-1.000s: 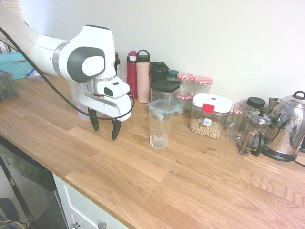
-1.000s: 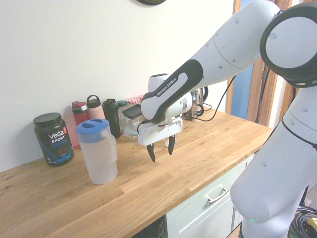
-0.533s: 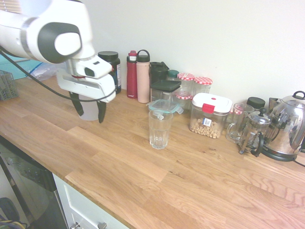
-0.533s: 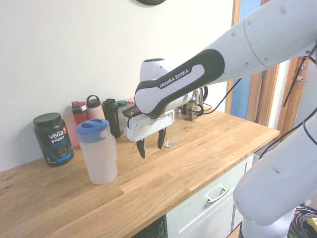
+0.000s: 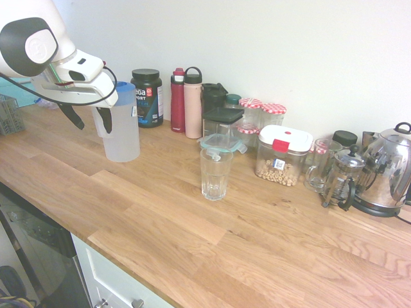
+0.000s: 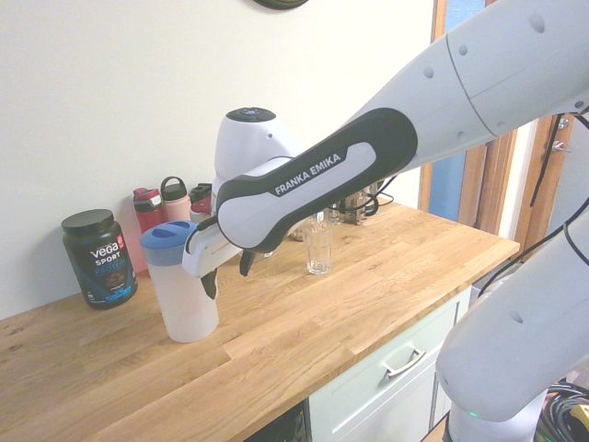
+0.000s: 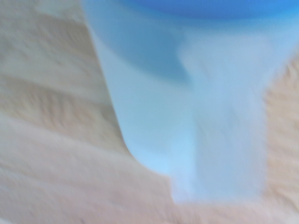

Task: Pour me some water

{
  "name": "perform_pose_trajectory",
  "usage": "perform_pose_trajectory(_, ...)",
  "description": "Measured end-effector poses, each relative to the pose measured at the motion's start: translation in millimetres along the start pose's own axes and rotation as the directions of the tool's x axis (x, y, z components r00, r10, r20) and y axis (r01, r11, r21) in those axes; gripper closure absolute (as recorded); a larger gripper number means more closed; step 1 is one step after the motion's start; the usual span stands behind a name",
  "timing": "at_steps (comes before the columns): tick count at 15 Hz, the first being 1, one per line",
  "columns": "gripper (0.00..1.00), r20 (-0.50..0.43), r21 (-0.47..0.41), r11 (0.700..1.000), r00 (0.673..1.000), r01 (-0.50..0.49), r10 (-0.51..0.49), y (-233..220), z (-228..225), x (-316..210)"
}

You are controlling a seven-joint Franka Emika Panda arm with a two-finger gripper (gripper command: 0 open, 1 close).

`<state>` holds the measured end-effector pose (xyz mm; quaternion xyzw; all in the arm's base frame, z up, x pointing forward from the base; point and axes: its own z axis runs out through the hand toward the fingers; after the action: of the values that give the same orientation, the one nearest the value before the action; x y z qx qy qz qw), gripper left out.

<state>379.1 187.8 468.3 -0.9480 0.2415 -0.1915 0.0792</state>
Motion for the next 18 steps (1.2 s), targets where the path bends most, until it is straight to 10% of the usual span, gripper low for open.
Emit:
perform_pose_trajectory(2,0.00,-0.008,0.020,1.000,1.000,-0.011,0.011,-15.4,-5.1,7.5)
perform_pose_trajectory(3,1.00,-0.008,0.029,0.999,1.000,-0.018,0.019,-22.1,-6.4,10.9)
perform_pose_trajectory(18,1.00,-0.026,0.029,0.999,0.999,-0.022,0.023,-39.5,10.1,30.3)
